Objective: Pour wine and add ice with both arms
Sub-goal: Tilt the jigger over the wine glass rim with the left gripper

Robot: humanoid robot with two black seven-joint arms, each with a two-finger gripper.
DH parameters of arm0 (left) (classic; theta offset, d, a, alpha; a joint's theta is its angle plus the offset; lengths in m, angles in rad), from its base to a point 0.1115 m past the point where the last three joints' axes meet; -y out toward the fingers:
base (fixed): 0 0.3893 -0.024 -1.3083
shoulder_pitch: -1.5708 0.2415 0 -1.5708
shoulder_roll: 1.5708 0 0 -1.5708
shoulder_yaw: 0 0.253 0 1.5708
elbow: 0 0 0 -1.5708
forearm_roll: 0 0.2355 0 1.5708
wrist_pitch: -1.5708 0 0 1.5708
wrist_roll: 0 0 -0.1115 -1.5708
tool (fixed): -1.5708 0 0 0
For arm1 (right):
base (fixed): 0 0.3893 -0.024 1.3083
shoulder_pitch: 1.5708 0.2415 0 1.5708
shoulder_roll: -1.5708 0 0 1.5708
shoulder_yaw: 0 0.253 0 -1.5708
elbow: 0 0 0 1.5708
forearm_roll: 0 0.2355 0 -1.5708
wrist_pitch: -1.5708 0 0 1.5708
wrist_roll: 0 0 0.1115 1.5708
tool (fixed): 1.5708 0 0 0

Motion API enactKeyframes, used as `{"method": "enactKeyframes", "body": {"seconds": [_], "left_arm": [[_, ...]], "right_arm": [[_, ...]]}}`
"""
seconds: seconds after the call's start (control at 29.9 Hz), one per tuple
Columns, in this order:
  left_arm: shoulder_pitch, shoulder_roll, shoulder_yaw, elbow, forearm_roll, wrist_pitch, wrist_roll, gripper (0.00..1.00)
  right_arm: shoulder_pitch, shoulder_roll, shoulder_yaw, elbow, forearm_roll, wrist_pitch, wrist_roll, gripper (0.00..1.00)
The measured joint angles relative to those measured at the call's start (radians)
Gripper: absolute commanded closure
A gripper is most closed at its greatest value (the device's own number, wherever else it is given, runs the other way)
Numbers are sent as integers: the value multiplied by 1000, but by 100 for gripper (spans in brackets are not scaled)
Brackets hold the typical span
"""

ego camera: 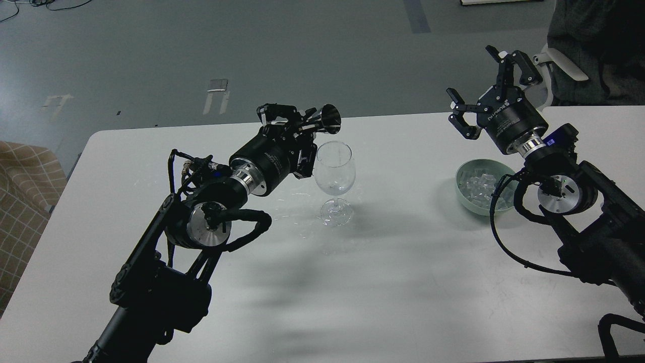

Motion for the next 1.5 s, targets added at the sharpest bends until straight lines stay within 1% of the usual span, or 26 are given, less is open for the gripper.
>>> {"method": "enactKeyframes", "body": {"seconds": [0.47, 0.63, 0.9, 1.17, 1.5], "left_arm": [[0, 0, 2, 2, 89, -45, -11, 100], [6, 0, 2, 6, 106, -62, -26, 100], [0, 0, 2, 22, 118, -66, -45, 100], [-1, 0, 3, 28, 172, -71, -51, 100], [2, 0, 29, 33, 199, -85, -82, 100]], "right_arm": [[0, 0, 0, 0, 0, 0, 0, 0], [0, 1, 0, 0, 0, 0, 0, 0], [0, 4, 1, 0, 0, 0, 0, 0], [0, 8, 0, 0, 0, 0, 1, 0], [-1, 8, -1, 0, 0, 0, 1, 0]]}}
